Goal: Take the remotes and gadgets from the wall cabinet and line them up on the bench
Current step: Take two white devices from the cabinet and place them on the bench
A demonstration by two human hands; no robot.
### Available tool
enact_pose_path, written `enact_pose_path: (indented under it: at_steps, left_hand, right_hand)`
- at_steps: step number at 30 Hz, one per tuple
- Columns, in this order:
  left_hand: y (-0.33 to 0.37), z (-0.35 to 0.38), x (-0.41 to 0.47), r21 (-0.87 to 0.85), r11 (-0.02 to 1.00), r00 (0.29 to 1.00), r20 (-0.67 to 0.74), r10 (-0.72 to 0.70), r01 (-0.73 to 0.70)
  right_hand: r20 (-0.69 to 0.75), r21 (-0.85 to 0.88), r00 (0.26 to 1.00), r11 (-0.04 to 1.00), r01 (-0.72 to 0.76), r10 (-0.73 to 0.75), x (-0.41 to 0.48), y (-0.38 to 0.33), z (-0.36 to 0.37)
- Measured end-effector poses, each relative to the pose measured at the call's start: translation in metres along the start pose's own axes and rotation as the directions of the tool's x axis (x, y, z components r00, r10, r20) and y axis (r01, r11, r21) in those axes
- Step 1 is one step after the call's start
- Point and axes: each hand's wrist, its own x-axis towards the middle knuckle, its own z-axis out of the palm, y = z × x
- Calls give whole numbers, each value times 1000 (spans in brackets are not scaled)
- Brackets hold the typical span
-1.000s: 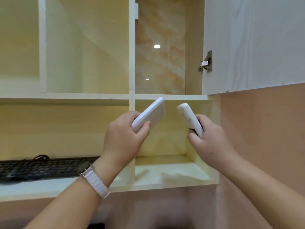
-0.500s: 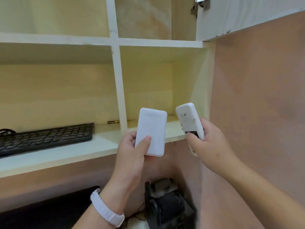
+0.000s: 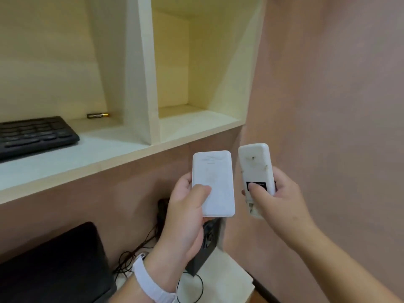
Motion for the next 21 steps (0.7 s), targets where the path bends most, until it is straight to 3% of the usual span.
enact_pose_path:
  at_steps: [13, 21]
  left_hand:
    - [-71, 24, -44, 23, 961, 954, 113, -278, 277]
    - [-121, 103, -119, 121, 896, 851, 279, -444, 428]
  right_hand:
    - [-219, 30, 942, 967, -252, 253, -103, 34, -64]
    - [-430, 41, 851, 948, -315, 301, -196, 38, -160]
